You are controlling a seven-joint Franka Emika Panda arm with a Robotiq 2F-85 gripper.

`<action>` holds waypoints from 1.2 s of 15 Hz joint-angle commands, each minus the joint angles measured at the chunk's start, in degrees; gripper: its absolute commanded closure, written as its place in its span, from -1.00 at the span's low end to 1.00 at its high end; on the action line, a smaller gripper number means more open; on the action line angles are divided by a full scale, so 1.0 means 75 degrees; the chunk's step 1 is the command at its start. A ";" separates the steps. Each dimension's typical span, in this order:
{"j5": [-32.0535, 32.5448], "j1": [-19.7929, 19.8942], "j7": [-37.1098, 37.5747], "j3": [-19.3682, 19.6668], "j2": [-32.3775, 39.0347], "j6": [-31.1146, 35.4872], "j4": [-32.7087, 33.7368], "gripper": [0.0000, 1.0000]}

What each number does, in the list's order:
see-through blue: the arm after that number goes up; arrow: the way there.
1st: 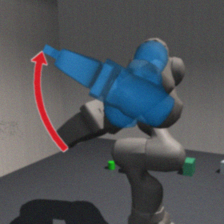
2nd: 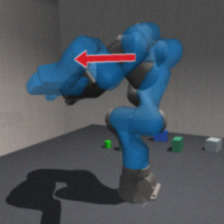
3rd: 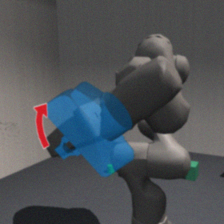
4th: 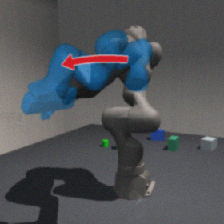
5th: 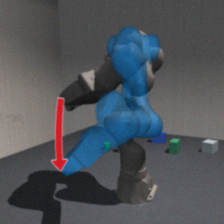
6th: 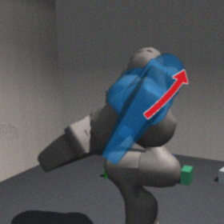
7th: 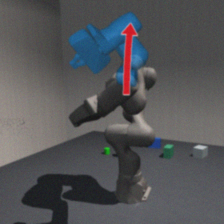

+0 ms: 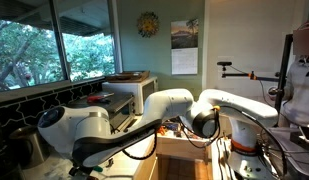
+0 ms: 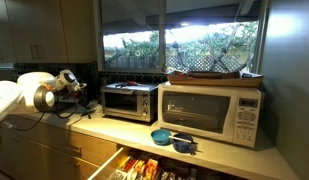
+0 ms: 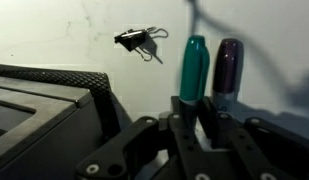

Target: Pick up the green marker from on top of the oven and put it on the kitchen counter

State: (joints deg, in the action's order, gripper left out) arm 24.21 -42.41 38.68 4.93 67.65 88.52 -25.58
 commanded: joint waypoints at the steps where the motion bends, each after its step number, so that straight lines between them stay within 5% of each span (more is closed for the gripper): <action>1: -0.0383 -0.0017 -0.0328 0.0190 0.0046 0.0043 0.0000 0.02; 6: -0.0292 -0.0193 -0.0314 0.0432 -0.0105 -0.0014 0.0004 -0.72; 8: 0.0135 -0.0509 -0.0524 0.0770 -0.0306 0.0695 0.0027 -0.97; 14: 0.0943 -0.1498 -0.1267 0.1588 -0.0984 0.1637 0.0256 -1.00; 18: 0.1180 -0.1669 -0.0144 0.2052 -0.1282 0.2796 0.0400 -1.00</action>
State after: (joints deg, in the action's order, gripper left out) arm 31.70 -54.48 33.05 17.97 59.14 104.66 -22.57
